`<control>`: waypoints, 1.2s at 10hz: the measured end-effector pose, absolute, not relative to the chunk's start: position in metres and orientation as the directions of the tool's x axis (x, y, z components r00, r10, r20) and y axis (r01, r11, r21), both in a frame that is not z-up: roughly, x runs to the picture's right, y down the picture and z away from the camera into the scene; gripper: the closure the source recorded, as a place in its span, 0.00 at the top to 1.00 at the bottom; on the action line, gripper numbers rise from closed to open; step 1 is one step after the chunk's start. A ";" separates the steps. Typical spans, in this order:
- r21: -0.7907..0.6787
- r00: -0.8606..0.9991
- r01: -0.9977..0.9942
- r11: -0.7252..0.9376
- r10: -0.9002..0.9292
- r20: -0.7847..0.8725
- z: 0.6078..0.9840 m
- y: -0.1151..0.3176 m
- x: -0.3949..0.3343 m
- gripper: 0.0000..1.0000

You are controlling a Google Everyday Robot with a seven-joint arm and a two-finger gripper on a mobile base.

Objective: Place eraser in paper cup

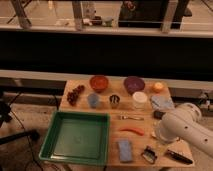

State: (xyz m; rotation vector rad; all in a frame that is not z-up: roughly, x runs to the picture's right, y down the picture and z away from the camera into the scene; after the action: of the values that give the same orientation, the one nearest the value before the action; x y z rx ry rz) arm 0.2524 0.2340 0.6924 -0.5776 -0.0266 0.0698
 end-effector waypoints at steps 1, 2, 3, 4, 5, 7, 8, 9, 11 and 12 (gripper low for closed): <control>-0.540 0.997 -0.054 0.840 0.071 0.011 0.695 0.226 0.250 0.80; -0.535 0.997 -0.049 0.844 0.069 0.017 0.697 0.217 0.247 0.80; -0.531 0.997 -0.053 0.846 0.072 0.015 0.697 0.211 0.249 0.80; -0.526 0.997 -0.059 0.849 0.078 0.016 0.699 0.205 0.250 0.80; -0.521 0.996 -0.061 0.852 0.082 0.018 0.701 0.199 0.251 0.80; -0.512 0.996 -0.068 0.857 0.087 0.013 0.705 0.186 0.256 0.80; -0.504 0.996 -0.069 0.861 0.085 0.010 0.707 0.181 0.259 0.80; -0.495 0.996 -0.071 0.866 0.086 0.008 0.710 0.175 0.261 0.80; -0.484 0.997 -0.066 0.873 0.081 0.009 0.717 0.166 0.262 0.80; -0.477 0.997 -0.062 0.877 0.075 0.010 0.721 0.161 0.263 0.80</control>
State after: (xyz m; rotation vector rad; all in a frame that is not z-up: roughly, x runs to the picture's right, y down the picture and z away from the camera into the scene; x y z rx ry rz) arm 0.2629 0.1605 0.7214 -0.4966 -0.0286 0.0714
